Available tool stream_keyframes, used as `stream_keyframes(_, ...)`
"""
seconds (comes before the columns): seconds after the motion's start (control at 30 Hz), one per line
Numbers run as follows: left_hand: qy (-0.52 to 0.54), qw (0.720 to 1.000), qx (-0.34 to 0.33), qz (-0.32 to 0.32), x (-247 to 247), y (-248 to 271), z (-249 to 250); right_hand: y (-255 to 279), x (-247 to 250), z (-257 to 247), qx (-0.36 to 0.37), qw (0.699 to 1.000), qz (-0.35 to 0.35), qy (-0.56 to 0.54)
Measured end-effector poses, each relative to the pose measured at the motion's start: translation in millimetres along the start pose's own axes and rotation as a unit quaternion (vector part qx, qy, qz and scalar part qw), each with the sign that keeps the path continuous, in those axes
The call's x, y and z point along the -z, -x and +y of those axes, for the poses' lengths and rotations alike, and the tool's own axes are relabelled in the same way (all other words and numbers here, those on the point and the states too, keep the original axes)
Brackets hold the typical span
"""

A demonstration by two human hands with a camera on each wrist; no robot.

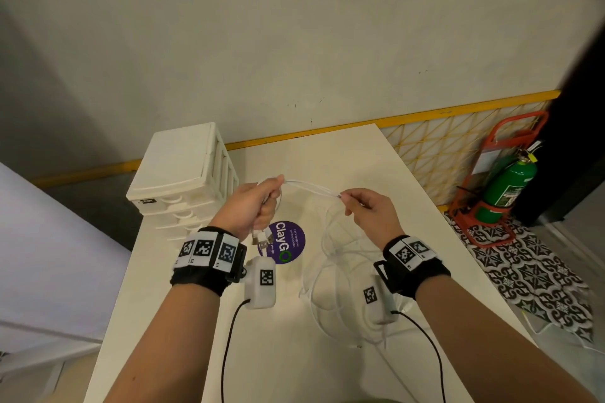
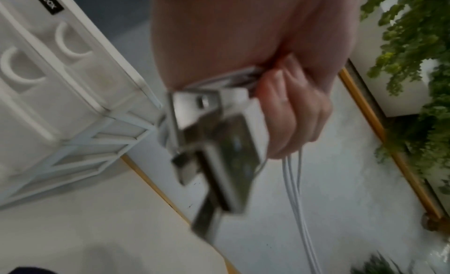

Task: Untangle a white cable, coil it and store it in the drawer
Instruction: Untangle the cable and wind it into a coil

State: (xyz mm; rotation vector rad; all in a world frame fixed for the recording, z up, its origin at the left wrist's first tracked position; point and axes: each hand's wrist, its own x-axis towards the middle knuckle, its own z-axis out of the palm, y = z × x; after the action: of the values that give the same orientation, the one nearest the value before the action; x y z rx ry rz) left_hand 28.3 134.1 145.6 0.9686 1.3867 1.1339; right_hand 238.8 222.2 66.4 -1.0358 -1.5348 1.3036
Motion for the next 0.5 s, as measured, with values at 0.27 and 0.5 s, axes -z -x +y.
stream_keyframes(0.27,-0.003,0.990,0.013,-0.138,-17,6,2,-3,-6,9,-0.109,0.994,-0.031,-0.008)
stream_keyframes(0.5,0.092,0.985,-0.008,-0.144,-15,0,2,0,-5,4,-0.188,0.976,-0.106,-0.028)
